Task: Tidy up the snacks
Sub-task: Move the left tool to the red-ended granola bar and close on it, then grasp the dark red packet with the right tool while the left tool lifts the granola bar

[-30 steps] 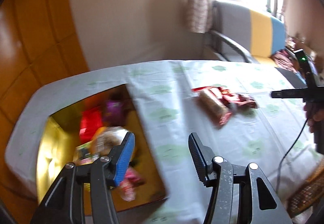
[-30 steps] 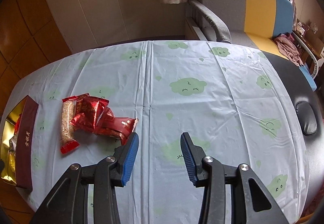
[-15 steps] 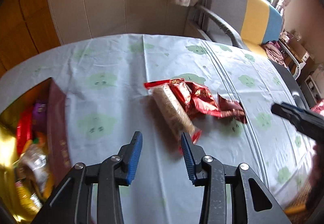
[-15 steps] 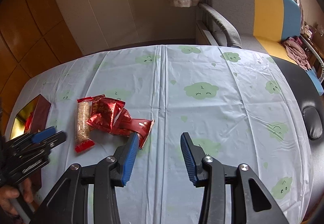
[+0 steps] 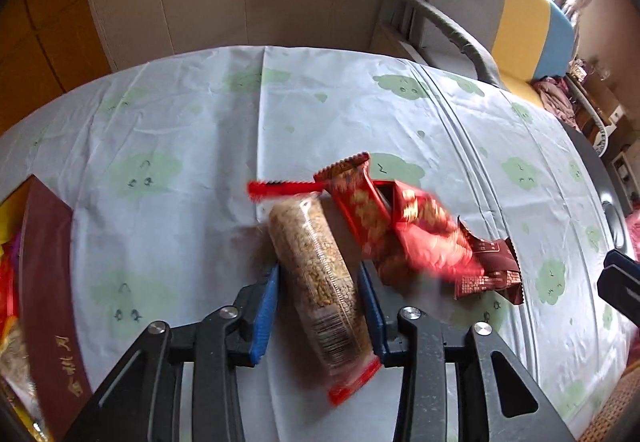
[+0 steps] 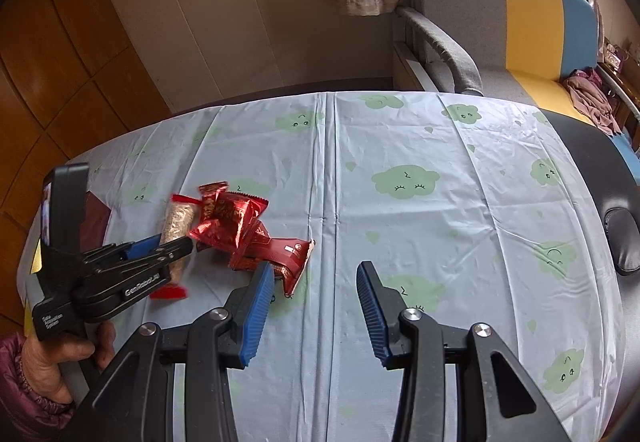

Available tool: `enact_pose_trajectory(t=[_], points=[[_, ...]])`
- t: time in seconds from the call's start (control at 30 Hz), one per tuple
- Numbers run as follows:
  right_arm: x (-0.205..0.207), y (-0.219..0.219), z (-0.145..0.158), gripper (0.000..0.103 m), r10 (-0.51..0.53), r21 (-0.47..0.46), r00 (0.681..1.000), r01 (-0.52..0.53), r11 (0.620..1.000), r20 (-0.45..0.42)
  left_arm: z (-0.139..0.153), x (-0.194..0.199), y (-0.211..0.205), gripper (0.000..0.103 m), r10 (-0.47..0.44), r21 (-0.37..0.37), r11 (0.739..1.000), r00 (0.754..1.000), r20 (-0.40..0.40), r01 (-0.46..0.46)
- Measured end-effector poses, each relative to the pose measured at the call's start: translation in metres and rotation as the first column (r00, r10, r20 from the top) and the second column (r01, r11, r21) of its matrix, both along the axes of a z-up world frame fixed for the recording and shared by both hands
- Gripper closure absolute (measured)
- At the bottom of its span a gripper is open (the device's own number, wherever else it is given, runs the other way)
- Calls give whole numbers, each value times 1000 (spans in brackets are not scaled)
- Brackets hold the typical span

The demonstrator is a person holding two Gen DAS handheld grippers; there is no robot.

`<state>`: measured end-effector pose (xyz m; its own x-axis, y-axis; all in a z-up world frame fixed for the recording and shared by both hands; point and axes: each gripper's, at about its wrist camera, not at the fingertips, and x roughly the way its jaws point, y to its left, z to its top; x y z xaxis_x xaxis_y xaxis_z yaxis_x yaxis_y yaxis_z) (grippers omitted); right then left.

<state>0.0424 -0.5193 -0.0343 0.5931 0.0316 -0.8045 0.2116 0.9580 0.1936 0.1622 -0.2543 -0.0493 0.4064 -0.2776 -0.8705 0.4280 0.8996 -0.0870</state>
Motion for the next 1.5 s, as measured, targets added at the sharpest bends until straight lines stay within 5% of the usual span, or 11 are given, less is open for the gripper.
enact_pose_trajectory(t=[0.17,0.53,0.73,1.0,1.07,1.27,1.5], points=[[0,-4,-3,59,-20,0,1000,20,1000,-10,6,-29,19,74,-37,-44,998,999,-4,37],[4,-4,-19,59,-5,7,998,6,1000,-64,-1,-130,67,74,-138,-2,990,990,43,138],[10,22,-24,59,124,12,990,-124,992,-62,-6,-139,70,73,-155,6,988,985,79,155],[12,61,-29,57,280,-94,953,-291,952,-116,-8,-141,72,73,-181,-3,983,976,119,183],[16,66,-27,44,305,-147,942,-325,934,-142,-8,-141,72,73,-182,-4,983,976,119,184],[46,83,-32,43,417,-285,867,-486,826,-272,-9,-142,74,73,-182,-11,983,976,119,184],[79,93,-55,43,460,-343,803,-583,736,-379,-9,-140,75,73,-178,-20,983,978,111,181]])
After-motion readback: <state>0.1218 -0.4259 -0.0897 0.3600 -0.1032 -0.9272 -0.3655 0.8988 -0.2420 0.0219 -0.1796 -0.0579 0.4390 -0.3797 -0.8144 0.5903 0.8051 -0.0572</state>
